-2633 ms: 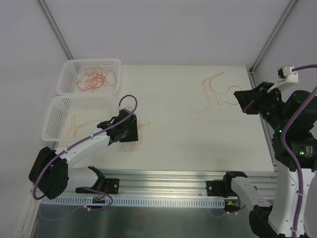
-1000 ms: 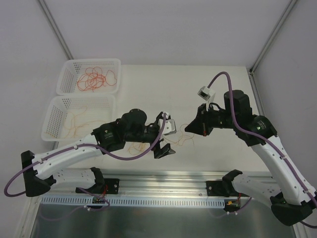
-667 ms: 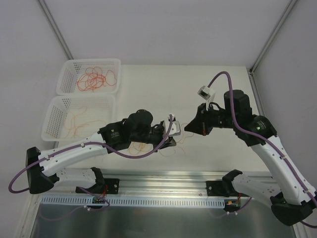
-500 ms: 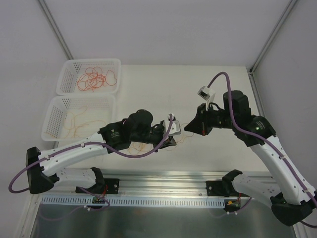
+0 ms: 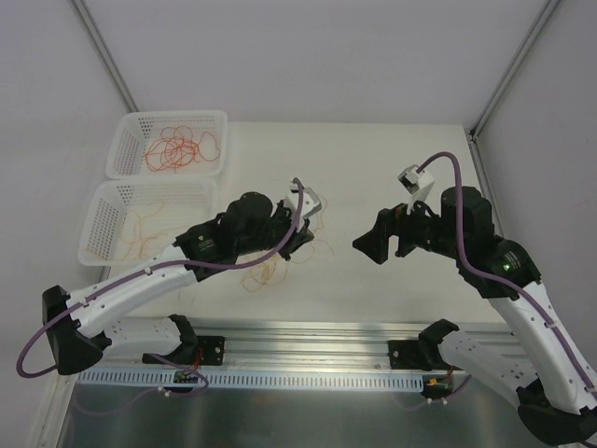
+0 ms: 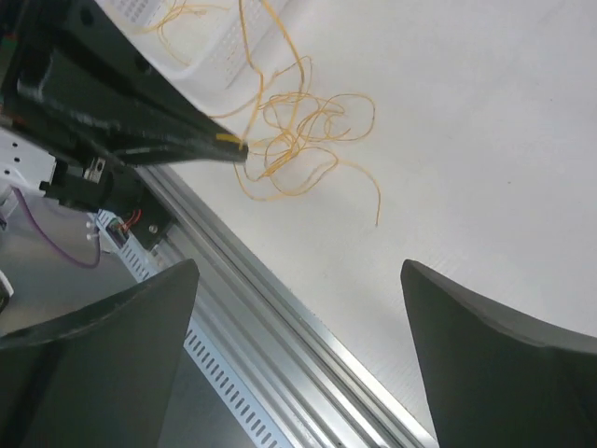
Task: Untangle the cables
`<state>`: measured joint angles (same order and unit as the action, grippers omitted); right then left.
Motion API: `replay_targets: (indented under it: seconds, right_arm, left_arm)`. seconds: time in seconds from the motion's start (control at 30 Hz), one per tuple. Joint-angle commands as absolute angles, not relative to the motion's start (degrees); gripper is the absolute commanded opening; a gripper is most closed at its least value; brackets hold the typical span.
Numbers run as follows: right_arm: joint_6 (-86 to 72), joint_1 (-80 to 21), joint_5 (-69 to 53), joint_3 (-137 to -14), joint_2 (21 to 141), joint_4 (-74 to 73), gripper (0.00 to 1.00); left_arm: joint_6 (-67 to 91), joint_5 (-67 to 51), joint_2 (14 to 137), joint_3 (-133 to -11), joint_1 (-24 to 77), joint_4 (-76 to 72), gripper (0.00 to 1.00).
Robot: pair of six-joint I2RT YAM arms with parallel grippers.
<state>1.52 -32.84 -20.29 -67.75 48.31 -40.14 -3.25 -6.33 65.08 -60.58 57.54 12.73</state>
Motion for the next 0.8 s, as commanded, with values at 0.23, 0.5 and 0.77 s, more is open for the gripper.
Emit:
replay_targets:
  seconds: [0.23,0.5,0.77]
  right_arm:
    - [2.1,-33.0,-13.7,-66.2,46.1,-40.6,1.00]
    - [1.8,-33.0,-15.1,-64.2,46.2,-40.2,1.00]
    - [1.7,-33.0,-17.2,-63.9,48.6,-39.0,1.00]
  left_arm:
    - [5.3,14.7,56.6,-60.9,32.2,13.4,0.00]
    - [5.5,14.9,53.9,-56.1,7.8,14.5,0.00]
    - [6.0,12.9,60.1,-55.0,-3.7,14.8,0.74]
